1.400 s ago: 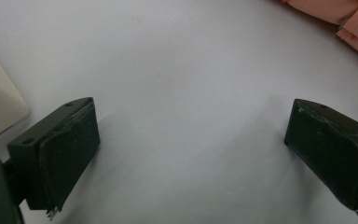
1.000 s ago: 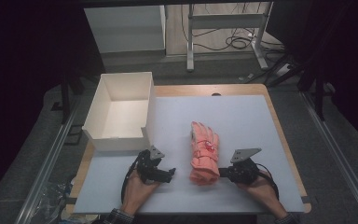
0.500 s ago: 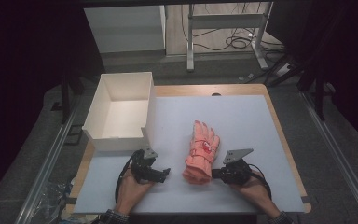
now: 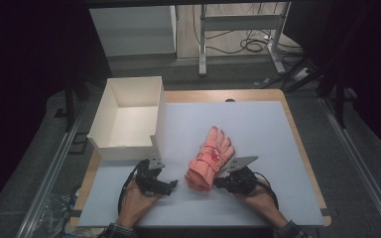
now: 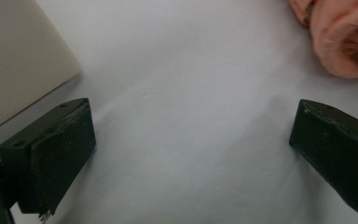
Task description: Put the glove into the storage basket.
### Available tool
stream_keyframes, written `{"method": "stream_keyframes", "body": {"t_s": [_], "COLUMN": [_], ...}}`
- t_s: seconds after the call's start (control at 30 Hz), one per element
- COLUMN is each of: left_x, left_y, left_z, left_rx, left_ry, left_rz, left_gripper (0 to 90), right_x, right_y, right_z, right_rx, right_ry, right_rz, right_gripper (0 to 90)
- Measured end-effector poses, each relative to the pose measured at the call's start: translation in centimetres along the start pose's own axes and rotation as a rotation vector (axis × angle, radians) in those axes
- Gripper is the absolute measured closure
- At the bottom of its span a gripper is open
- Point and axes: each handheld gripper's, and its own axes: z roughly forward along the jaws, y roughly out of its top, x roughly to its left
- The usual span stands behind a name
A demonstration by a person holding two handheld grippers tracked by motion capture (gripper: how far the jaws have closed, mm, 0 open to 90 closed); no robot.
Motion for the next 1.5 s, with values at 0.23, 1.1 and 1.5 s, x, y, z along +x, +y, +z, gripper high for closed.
{"method": "stream_keyframes", "body": {"t_s": [0.23, 1.1, 1.5], "left_x": [0.0, -1.0, -2.0], "left_y": [0.0, 1.2, 2.8], "left_z": [0.0, -0.9, -2.7], "left_rx": [0.001, 0.039, 0.034], "left_ry": [0.000, -0.048, -0.093], "left_rz": [0.003, 0.022, 0.041], "left_gripper": [0.5, 2.1, 0.0], "right_x": [0.2, -1.9, -4.7], "right_y": [1.0, -1.5, -3.6], "right_z": [1.3, -2.4, -5.2], "right_rx": [-0.006, -0.027, -0.044], "right_ry": [-0.003, -0.187, -0.343], "right_rz": [-0.006, 0.026, 0.079], "right_gripper": [83.8, 65.8, 40.8]}}
